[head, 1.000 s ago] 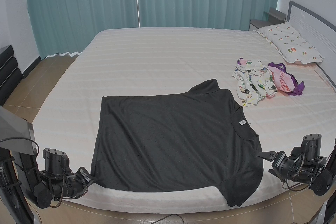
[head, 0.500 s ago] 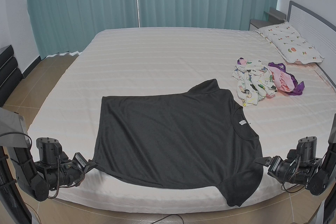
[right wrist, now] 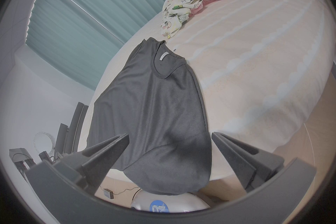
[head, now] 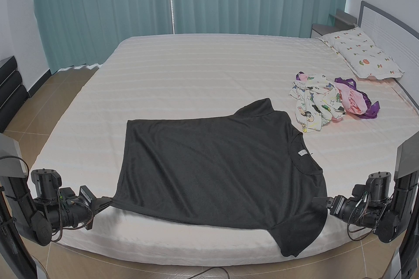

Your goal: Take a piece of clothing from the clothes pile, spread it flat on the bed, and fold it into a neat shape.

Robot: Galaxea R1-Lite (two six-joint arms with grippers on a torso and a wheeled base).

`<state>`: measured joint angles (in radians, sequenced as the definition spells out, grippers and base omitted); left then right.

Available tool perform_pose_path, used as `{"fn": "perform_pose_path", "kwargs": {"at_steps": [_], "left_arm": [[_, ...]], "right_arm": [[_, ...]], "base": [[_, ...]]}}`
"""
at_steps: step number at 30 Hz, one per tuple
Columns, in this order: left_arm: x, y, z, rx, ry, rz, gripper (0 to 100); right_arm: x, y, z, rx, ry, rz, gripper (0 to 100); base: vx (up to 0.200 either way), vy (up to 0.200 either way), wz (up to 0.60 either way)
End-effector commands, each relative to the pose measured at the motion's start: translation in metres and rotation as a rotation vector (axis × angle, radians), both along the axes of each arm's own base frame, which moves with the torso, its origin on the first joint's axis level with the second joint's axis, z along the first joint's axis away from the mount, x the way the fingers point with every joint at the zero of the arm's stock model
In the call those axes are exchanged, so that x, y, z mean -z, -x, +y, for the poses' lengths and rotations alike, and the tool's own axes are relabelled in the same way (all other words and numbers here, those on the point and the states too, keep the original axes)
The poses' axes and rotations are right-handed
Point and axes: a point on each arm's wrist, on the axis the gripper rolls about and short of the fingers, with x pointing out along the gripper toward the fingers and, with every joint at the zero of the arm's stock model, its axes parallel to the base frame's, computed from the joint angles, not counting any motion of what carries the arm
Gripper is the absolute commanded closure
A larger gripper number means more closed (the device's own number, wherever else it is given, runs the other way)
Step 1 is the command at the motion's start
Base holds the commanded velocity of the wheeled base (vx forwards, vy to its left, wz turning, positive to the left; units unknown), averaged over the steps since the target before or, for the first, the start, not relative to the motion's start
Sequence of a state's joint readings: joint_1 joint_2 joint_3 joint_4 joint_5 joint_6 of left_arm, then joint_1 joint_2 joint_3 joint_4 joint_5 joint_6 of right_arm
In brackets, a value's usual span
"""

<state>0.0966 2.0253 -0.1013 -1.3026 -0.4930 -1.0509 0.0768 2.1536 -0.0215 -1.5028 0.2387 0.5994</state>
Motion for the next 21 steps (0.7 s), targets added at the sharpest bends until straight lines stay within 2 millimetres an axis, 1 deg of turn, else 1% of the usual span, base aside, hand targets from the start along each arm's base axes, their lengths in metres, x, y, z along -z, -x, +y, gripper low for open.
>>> {"fn": "perform_pose_path", "kwargs": {"at_steps": [1, 3, 11, 12, 15, 16, 19, 21], "left_arm": [[0.001, -0.001, 0.001, -0.005, 0.001, 0.003, 100], [0.002, -0.001, 0.001, -0.003, 0.000, 0.004, 100], [0.002, -0.001, 0.000, 0.002, -0.004, 0.003, 100], [0.002, -0.001, 0.000, 0.001, -0.004, 0.003, 100], [0.002, -0.001, 0.000, 0.001, -0.004, 0.003, 100], [0.002, -0.001, 0.000, 0.001, -0.004, 0.003, 100], [0.002, -0.001, 0.000, 0.003, -0.004, 0.005, 100], [0.002, -0.001, 0.000, 0.003, -0.005, 0.004, 100]], "right_arm": [[0.014, -0.007, 0.000, -0.001, 0.002, 0.028, 0], [0.016, -0.013, 0.001, -0.002, 0.001, 0.015, 0], [0.023, -0.023, 0.002, -0.004, 0.003, 0.004, 0], [0.024, -0.026, 0.002, -0.003, 0.004, 0.000, 100], [0.024, -0.039, 0.003, 0.007, 0.008, -0.039, 100], [0.024, -0.039, 0.003, 0.007, 0.008, -0.039, 100], [0.011, -0.060, -0.006, 0.043, 0.004, -0.145, 100], [0.006, -0.071, -0.008, 0.052, 0.002, -0.194, 100]], "base": [[0.000, 0.000, 0.00], [0.000, 0.000, 0.00], [0.000, 0.000, 0.00], [0.000, 0.000, 0.00], [0.000, 0.000, 0.00], [0.000, 0.000, 0.00], [0.000, 0.000, 0.00], [0.000, 0.000, 0.00]]}}
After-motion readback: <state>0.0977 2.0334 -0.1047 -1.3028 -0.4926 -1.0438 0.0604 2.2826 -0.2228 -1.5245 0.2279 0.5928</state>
